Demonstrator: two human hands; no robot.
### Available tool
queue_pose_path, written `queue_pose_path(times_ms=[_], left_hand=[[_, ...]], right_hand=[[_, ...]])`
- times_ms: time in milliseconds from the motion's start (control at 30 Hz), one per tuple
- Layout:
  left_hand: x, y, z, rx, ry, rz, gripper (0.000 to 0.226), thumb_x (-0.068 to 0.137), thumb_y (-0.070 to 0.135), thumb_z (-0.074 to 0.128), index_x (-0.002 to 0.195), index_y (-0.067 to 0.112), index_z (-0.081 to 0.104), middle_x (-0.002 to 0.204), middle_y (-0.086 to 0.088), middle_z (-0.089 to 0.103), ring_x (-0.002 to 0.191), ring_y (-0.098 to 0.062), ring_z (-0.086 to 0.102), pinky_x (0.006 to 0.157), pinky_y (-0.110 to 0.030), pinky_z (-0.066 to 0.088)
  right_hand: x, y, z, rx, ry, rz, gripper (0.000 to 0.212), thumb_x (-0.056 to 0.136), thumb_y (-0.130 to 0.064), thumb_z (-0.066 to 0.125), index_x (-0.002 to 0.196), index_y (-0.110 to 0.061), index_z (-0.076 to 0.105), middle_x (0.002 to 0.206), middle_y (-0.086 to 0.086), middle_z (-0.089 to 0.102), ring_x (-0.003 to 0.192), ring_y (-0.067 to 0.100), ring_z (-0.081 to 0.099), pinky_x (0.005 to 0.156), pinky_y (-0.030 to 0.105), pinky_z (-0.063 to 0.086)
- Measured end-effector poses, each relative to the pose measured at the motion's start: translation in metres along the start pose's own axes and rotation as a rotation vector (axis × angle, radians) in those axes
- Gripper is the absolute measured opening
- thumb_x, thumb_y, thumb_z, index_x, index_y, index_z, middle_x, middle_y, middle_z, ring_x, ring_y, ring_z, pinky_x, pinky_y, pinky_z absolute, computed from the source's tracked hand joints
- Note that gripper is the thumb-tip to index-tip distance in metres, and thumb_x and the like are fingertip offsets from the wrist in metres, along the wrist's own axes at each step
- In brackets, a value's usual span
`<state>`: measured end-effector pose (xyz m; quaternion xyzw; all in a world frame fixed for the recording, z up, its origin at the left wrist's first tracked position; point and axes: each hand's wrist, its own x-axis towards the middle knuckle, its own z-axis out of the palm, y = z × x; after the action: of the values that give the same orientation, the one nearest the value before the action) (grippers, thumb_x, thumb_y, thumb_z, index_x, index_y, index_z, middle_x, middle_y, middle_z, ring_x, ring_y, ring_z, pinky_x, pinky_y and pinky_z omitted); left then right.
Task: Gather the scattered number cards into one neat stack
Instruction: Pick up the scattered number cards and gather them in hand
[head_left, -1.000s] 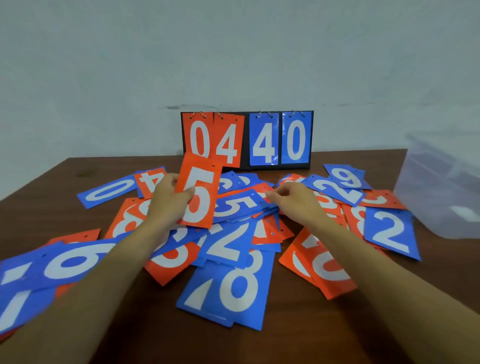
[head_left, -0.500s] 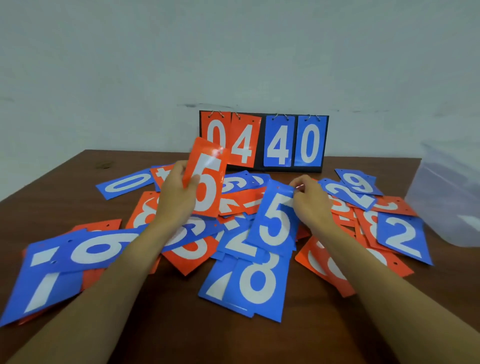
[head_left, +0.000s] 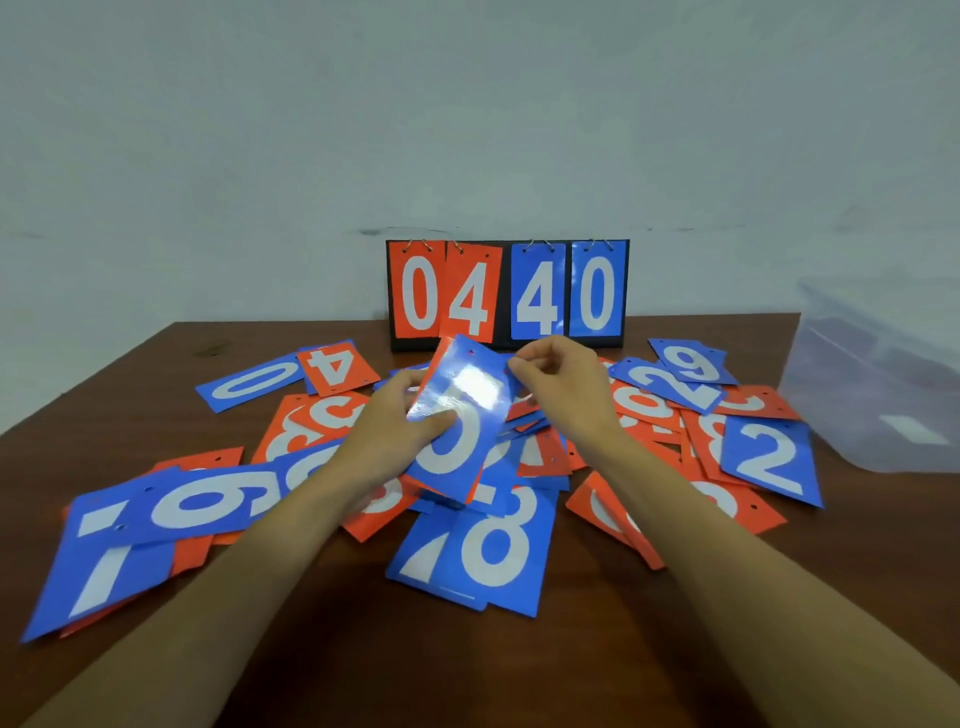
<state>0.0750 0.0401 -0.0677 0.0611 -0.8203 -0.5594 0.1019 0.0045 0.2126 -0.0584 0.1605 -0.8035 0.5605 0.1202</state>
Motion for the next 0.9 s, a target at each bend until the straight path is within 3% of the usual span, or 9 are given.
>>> queue_pose_path(times_ms=[100, 200, 300, 400, 533, 600, 767, 900], left_hand=[[0.006, -0.012, -0.006, -0.115, 0.103, -0.060, 0.033, 0.092, 0.025, 0.063, 0.120, 0.019, 0.049, 0.114, -0.006, 0.067, 0.089, -0.017, 0.069, 0.069, -0.029, 0.057], [0.012, -0.022, -0.011, -0.294, 0.271, -0.119, 0.028, 0.092, 0.025, 0.062, 0.117, 0.022, 0.049, 0.115, -0.006, 0.067, 0.092, -0.021, 0.069, 0.070, -0.034, 0.058], [0.018, -0.028, -0.022, -0.400, 0.400, -0.164, 0.030, 0.093, 0.024, 0.061, 0.120, 0.021, 0.049, 0.111, -0.003, 0.068, 0.089, -0.019, 0.070, 0.066, -0.033, 0.057], [0.018, -0.032, -0.028, -0.373, 0.424, -0.149, 0.031, 0.094, 0.022, 0.060, 0.122, 0.019, 0.047, 0.109, -0.001, 0.067, 0.081, -0.011, 0.068, 0.059, -0.027, 0.053], [0.016, -0.033, -0.026, -0.292, 0.410, -0.162, 0.041, 0.094, 0.023, 0.059, 0.131, 0.020, 0.042, 0.109, 0.001, 0.062, 0.085, -0.015, 0.067, 0.058, -0.027, 0.052], [0.015, -0.031, -0.023, -0.256, 0.387, -0.179, 0.044, 0.094, 0.024, 0.059, 0.134, 0.021, 0.041, 0.112, 0.000, 0.061, 0.092, -0.019, 0.067, 0.059, -0.027, 0.053], [0.010, -0.027, -0.015, -0.206, 0.313, -0.206, 0.046, 0.094, 0.020, 0.057, 0.138, 0.021, 0.040, 0.123, -0.006, 0.063, 0.088, -0.019, 0.068, 0.060, -0.028, 0.054], [0.008, -0.021, -0.011, -0.211, 0.256, -0.238, 0.048, 0.095, 0.020, 0.056, 0.140, 0.019, 0.040, 0.121, -0.007, 0.064, 0.083, -0.018, 0.069, 0.067, -0.034, 0.058]], right_hand=[[0.004, 0.016, 0.002, -0.186, -0.045, 0.068, 0.021, 0.089, -0.026, 0.064, 0.104, -0.012, 0.062, 0.101, 0.001, 0.065, 0.090, 0.011, 0.059, 0.069, 0.014, 0.044], [0.004, 0.033, 0.014, -0.434, -0.183, 0.059, 0.041, 0.086, -0.043, 0.064, 0.116, -0.015, 0.057, 0.118, 0.002, 0.060, 0.104, 0.014, 0.056, 0.088, 0.028, 0.048], [0.006, 0.035, 0.034, -0.672, -0.316, 0.039, 0.063, 0.078, -0.068, 0.055, 0.120, -0.021, 0.052, 0.124, -0.004, 0.056, 0.116, 0.015, 0.051, 0.106, 0.043, 0.035], [0.010, 0.029, 0.041, -0.845, -0.344, -0.018, 0.063, 0.077, -0.072, 0.053, 0.117, -0.023, 0.054, 0.122, -0.005, 0.058, 0.118, 0.017, 0.051, 0.110, 0.047, 0.028], [0.004, 0.023, 0.030, -0.851, -0.374, -0.145, 0.037, 0.088, -0.050, 0.053, 0.109, -0.022, 0.064, 0.109, -0.001, 0.066, 0.101, 0.018, 0.060, 0.088, 0.040, 0.051], [-0.003, 0.022, 0.021, -0.827, -0.346, -0.183, 0.027, 0.091, -0.037, 0.051, 0.100, -0.020, 0.070, 0.098, -0.001, 0.070, 0.090, 0.017, 0.063, 0.077, 0.039, 0.055], [-0.019, 0.026, -0.008, -0.517, -0.109, -0.085, 0.022, 0.090, -0.020, 0.055, 0.091, -0.015, 0.076, 0.091, 0.000, 0.075, 0.080, 0.014, 0.067, 0.077, 0.033, 0.056], [-0.028, 0.017, -0.019, -0.305, 0.109, -0.085, 0.021, 0.094, -0.019, 0.056, 0.102, -0.013, 0.074, 0.091, -0.002, 0.073, 0.078, 0.006, 0.063, 0.075, 0.020, 0.052]])
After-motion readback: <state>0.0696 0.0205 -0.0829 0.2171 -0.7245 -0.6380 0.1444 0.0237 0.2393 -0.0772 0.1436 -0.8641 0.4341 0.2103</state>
